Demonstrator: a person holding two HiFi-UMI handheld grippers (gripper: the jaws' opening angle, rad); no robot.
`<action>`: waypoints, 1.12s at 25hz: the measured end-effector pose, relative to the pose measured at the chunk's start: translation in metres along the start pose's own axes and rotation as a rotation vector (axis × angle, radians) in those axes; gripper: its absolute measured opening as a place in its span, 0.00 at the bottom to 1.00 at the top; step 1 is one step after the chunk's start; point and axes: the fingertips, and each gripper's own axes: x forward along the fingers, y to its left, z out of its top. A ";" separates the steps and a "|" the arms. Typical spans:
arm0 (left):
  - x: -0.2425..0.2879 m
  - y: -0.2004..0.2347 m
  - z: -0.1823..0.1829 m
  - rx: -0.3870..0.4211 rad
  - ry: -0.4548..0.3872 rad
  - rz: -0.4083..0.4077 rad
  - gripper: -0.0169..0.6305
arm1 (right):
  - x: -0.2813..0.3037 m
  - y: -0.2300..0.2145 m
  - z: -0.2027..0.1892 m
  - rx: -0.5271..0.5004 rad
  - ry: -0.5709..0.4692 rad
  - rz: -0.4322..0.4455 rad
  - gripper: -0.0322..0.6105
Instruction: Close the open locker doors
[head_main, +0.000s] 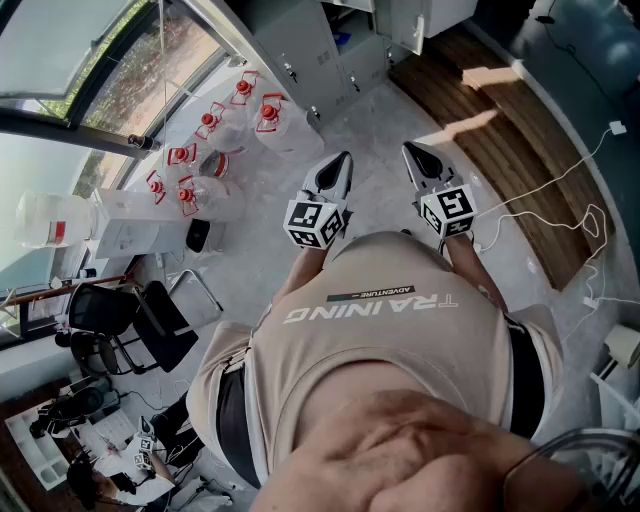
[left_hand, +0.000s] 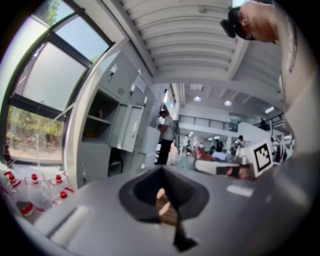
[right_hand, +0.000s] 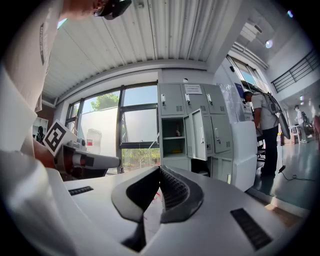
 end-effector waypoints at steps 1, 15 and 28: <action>-0.003 0.004 -0.002 -0.001 0.008 0.021 0.03 | 0.002 0.001 0.001 0.020 -0.008 0.008 0.07; -0.022 0.045 -0.007 -0.047 0.007 0.137 0.03 | 0.040 0.041 -0.013 0.051 0.043 0.125 0.07; -0.019 0.083 -0.017 -0.064 0.037 0.052 0.03 | 0.066 0.046 -0.031 0.087 0.117 -0.003 0.07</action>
